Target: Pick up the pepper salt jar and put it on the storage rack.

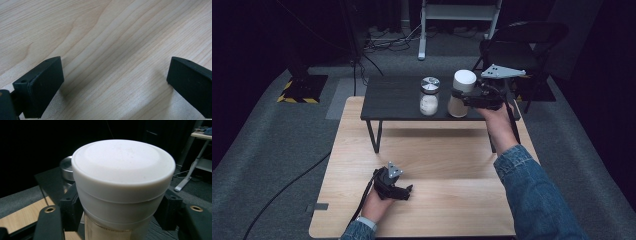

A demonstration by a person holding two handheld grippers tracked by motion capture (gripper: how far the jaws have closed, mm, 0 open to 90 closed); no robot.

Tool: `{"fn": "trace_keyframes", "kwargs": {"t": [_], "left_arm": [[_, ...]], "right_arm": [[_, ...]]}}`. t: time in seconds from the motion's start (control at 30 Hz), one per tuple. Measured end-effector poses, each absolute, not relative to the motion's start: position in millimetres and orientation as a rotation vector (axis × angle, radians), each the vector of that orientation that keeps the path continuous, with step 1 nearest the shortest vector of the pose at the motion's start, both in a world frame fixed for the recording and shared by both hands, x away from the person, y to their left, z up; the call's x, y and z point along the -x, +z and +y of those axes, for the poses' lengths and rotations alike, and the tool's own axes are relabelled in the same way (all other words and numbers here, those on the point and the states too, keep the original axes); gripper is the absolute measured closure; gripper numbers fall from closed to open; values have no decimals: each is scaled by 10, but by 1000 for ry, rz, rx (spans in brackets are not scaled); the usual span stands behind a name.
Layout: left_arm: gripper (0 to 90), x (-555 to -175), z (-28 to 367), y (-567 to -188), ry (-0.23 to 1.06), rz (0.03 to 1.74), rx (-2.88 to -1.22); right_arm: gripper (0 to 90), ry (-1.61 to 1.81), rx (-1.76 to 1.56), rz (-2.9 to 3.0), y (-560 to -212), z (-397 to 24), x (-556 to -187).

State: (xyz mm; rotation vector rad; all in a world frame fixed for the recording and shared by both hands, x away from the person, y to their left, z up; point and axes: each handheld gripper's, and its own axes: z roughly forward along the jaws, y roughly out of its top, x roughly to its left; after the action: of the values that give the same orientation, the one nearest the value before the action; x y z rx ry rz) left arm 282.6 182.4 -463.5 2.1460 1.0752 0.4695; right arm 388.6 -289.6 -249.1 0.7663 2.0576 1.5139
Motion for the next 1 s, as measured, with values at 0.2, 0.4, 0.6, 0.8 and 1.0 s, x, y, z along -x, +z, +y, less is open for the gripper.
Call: {"fn": "trace_keyframes", "kwargs": {"t": [0.2,0.4,0.6,0.8,1.0], "left_arm": [[7,-2826,1824,-4635,470,1074,-2146],[7,-2830,1825,-4634,469,1070,-2148],[7,-2830,1825,-4634,469,1070,-2149],[7,-2829,1825,-4635,469,1070,-2148],[7,-2829,1825,-4636,470,1070,-2148]], "right_arm": [[342,1500,-796,2042,-2585,-2914,-3950],[336,1475,-767,2051,-2571,-2897,-3924],[102,1528,-788,2023,-2579,-2963,-3865],[57,1527,-754,1994,-2546,-3038,-3651],[59,1555,-719,1972,-2612,-3210,-3415]]}}
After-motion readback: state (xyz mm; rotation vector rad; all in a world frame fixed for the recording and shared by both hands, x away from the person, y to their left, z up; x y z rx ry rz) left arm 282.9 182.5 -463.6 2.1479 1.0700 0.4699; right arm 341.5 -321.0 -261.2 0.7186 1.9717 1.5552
